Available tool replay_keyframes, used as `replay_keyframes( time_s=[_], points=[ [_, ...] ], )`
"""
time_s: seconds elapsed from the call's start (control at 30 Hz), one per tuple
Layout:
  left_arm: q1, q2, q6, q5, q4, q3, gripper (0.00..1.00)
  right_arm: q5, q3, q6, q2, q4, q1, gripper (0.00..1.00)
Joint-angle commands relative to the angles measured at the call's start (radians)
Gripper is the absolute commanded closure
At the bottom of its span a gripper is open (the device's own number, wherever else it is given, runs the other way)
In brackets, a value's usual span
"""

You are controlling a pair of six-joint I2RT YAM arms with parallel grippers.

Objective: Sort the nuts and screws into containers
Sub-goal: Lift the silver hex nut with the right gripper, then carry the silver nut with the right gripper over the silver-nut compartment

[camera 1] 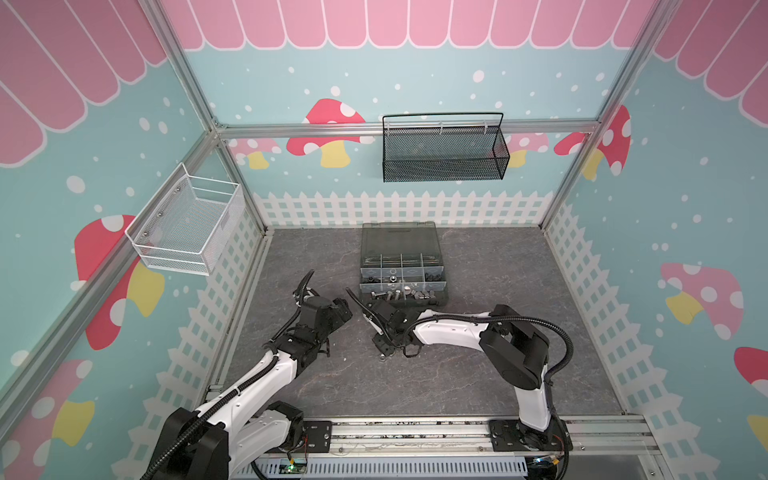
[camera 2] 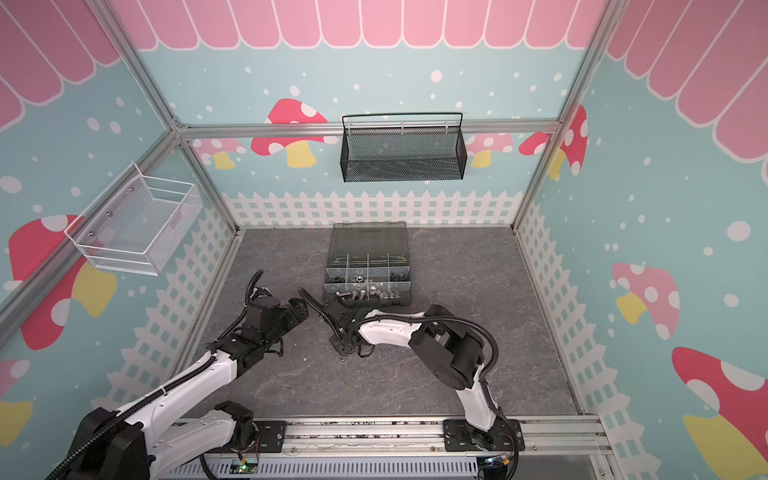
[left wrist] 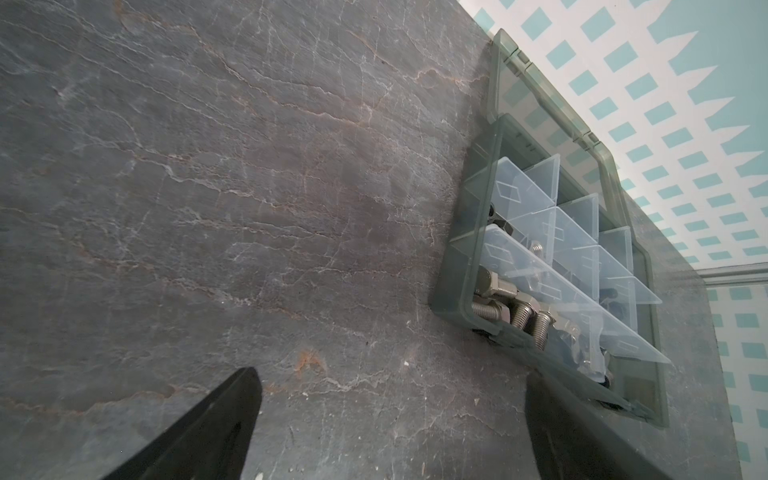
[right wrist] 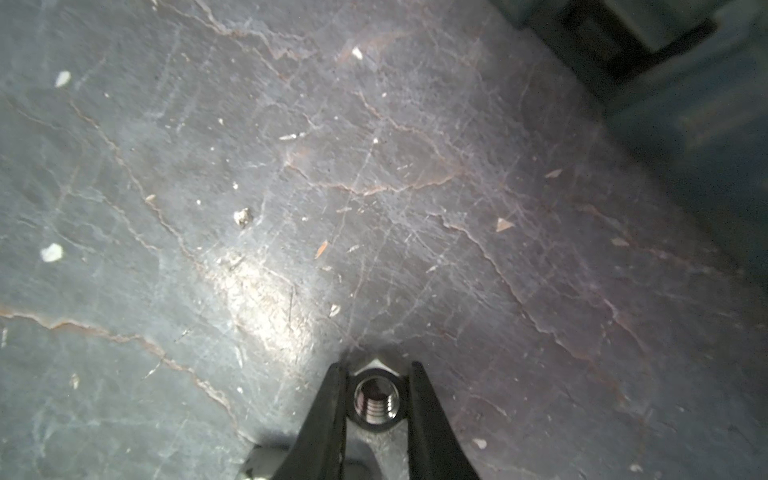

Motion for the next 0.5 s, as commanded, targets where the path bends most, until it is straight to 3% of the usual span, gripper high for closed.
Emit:
replay_keyframes(
  time_s=[0.0,0.47],
  points=[
    [0.006,-0.004,-0.020,-0.001,0.006,0.000,0.00,0.011,-0.019,0.012,-0.039,-0.040,0.000,1.00],
    [0.006,-0.002,-0.019,0.000,0.008,-0.003,0.00,0.051,-0.014,0.038,-0.081,-0.041,-0.017,1.00]
  ],
)
